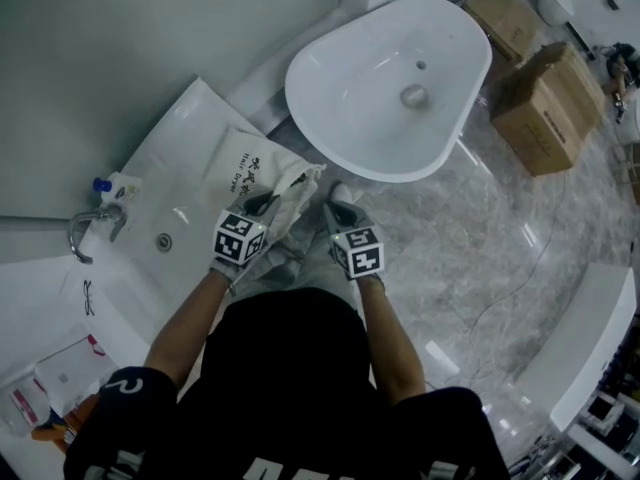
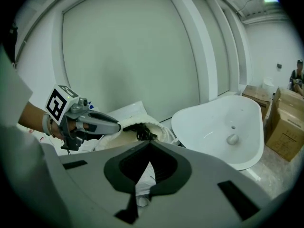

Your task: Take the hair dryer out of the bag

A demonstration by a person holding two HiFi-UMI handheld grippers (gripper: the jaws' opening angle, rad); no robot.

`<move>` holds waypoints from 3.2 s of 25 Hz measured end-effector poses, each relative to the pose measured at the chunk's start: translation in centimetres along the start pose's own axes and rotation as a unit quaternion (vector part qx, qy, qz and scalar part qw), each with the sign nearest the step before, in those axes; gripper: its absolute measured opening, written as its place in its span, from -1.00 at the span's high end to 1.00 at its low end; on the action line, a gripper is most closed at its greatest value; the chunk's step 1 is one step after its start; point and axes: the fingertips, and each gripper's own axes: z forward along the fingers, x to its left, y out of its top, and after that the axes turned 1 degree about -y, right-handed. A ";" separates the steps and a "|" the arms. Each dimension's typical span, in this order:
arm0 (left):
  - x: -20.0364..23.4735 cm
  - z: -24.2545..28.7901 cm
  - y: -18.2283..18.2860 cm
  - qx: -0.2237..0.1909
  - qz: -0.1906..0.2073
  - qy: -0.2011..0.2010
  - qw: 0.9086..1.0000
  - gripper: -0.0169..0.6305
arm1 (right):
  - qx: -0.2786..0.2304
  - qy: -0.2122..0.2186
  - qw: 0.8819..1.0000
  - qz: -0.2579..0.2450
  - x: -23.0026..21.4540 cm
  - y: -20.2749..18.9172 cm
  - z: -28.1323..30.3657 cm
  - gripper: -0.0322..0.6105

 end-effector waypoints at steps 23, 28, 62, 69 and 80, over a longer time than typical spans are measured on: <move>5.5 -1.0 8.1 -0.067 0.016 -0.001 0.998 0.83 | 0.047 0.104 0.984 -0.139 5.7 4.9 8.8 0.91; 6.3 -0.4 7.9 -0.067 0.004 -0.025 0.997 0.82 | 0.088 0.113 0.975 -0.172 6.0 4.2 12.7 0.48; 22.5 -1.4 -0.7 -0.020 -0.128 0.072 0.989 0.54 | 0.258 0.093 0.939 -0.206 6.2 0.7 20.5 0.32; 22.7 -0.9 -1.1 -0.032 -0.169 0.044 0.984 0.47 | 0.287 0.075 0.925 -0.239 6.2 -0.1 21.2 0.27; 22.3 -1.2 -0.7 -0.024 -0.145 0.056 0.988 0.73 | 0.295 0.070 0.931 -0.204 6.0 0.4 20.4 0.35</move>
